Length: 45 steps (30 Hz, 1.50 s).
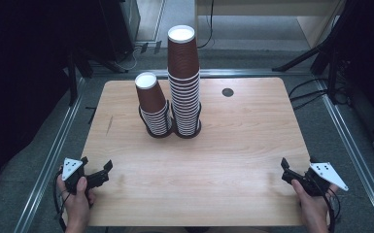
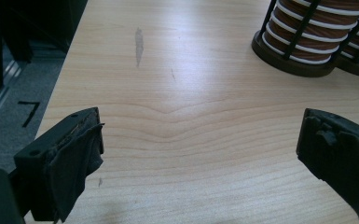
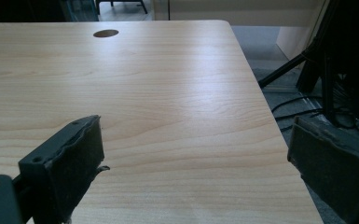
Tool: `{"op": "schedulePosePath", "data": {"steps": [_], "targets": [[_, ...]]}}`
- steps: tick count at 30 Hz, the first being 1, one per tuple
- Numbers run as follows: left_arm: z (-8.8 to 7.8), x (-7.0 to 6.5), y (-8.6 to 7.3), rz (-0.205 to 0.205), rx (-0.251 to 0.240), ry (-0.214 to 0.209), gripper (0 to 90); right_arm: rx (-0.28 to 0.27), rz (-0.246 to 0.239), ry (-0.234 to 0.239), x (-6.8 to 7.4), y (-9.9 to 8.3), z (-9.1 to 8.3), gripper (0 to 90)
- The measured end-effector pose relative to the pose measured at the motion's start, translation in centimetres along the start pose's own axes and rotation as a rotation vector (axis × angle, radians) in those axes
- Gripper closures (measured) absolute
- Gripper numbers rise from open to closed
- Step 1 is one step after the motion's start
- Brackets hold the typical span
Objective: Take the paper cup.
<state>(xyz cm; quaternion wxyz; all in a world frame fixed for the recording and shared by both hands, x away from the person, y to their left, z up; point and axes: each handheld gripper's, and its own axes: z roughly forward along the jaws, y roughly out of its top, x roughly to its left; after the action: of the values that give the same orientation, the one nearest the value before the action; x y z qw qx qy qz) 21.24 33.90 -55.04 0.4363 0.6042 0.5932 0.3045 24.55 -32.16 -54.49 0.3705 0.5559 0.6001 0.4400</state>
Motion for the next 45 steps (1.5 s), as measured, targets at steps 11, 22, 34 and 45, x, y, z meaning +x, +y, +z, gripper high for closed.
{"op": "schedulePosePath", "data": {"steps": [11,22,34,45], "targets": [[0.4,-0.3,0.0,0.018,0.001,0.005,0.3,-0.002,0.010,-0.012,0.1,0.0,0.2,3.5],[0.1,0.2,0.0,-0.032,-0.024,0.006,0.3,0.019,0.021,-0.010,0.2,0.4,0.0,3.5],[0.0,0.0,0.0,-0.020,-0.031,0.008,0.3,-0.014,-0.007,0.016,2.7,2.8,0.1,3.4],[0.0,0.0,0.0,-0.022,-0.026,0.009,0.3,-0.051,-0.042,0.082,4.9,5.8,-0.1,2.9]]}}
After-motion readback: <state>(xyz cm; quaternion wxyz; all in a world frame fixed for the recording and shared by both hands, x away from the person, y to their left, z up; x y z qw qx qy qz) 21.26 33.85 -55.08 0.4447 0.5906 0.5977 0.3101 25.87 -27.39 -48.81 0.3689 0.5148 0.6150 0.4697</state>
